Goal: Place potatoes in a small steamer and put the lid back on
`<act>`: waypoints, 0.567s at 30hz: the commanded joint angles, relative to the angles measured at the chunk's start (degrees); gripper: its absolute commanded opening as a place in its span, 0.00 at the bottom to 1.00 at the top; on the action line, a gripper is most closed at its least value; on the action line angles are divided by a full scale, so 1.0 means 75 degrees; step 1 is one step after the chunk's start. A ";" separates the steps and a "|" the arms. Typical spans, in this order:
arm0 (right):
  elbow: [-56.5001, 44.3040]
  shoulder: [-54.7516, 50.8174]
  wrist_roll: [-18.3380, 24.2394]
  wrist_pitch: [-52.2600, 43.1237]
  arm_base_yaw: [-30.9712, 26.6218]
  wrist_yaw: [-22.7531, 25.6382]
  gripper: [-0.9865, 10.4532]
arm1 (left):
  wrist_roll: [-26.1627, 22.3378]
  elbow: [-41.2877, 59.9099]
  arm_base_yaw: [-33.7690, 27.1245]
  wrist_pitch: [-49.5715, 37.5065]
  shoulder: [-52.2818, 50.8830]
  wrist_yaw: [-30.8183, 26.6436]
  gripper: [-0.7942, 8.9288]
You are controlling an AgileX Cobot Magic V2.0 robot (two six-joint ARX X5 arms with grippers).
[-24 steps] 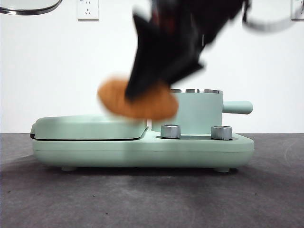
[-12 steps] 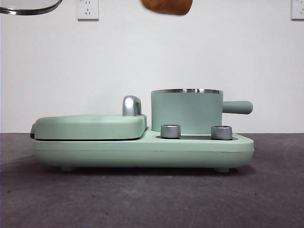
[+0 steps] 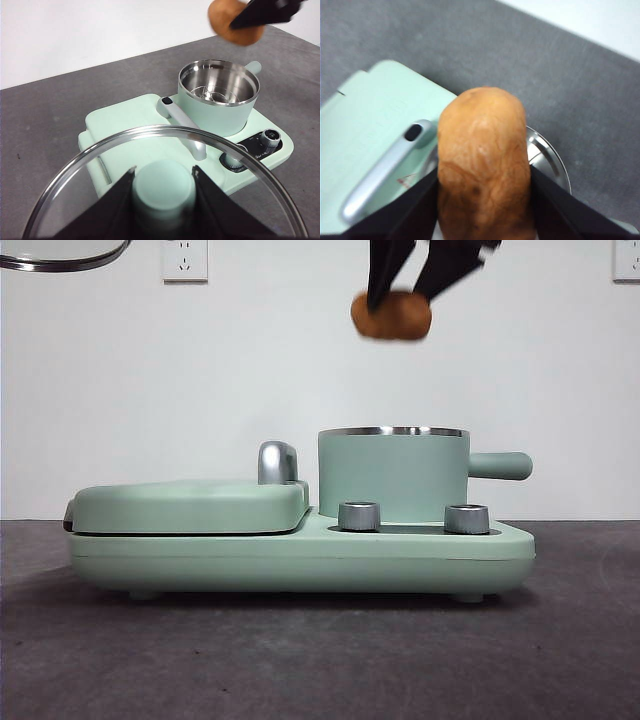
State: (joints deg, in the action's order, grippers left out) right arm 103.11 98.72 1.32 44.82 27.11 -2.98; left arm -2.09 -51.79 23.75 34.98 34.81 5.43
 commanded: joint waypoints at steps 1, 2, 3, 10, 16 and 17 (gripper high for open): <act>0.0265 0.0539 0.0143 -0.0026 -0.0055 -0.0032 0.27 | 0.0032 -0.0125 0.0029 -0.0213 -0.0009 -0.0015 0.10; 0.0265 0.0670 0.0143 -0.0032 -0.0093 -0.0035 0.27 | 0.0035 -0.0125 0.0029 -0.0213 -0.0009 -0.0015 0.10; 0.0265 0.0793 0.0143 -0.0041 -0.0114 -0.0058 0.27 | 0.0035 -0.0125 0.0029 -0.0213 -0.0009 -0.0015 0.10; 0.0265 0.1527 0.0242 0.0038 -0.0146 -0.0085 0.27 | 0.0032 -0.0125 0.0029 -0.0213 -0.0009 -0.0015 0.10; 0.0265 0.2127 0.0283 0.0087 -0.0143 -0.0032 0.27 | 0.0023 -0.0125 0.0029 -0.0213 -0.0009 -0.0015 0.10; 0.0265 0.2157 0.0291 0.0125 -0.0152 0.0006 0.27 | 0.0023 -0.0125 0.0029 -0.0216 -0.0009 -0.0015 0.10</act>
State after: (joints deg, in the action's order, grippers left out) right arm 103.53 113.69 3.01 45.87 25.71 -3.14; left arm -2.09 -51.79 23.75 34.98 34.81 5.43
